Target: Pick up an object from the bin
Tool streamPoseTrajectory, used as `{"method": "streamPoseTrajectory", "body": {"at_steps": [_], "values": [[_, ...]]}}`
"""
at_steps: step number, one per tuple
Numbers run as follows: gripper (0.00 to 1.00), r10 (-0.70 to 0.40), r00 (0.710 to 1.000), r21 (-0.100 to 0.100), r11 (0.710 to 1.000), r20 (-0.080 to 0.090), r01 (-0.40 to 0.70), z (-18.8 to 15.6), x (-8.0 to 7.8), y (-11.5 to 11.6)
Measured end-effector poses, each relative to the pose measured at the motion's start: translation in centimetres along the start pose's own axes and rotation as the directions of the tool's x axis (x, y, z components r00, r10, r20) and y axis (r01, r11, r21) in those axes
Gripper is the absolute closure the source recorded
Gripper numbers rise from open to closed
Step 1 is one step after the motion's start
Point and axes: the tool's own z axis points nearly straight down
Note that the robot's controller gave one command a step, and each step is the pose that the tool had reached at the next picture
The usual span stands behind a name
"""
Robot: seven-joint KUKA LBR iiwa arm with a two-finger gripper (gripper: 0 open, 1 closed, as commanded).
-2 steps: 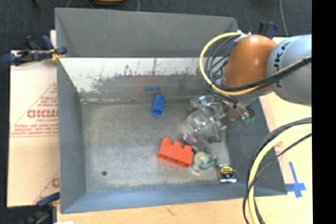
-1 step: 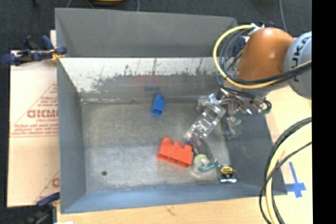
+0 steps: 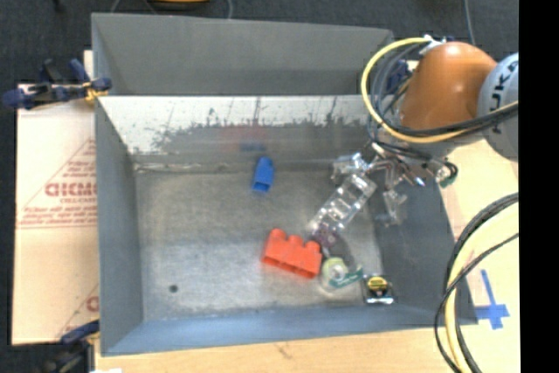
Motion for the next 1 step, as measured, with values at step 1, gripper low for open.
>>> {"method": "streamPoseTrajectory", "body": {"at_steps": [1], "values": [[0.00, -0.010, 1.000, -0.001, 1.000, 0.003, 0.010, 2.88, 0.38, -0.26]]}}
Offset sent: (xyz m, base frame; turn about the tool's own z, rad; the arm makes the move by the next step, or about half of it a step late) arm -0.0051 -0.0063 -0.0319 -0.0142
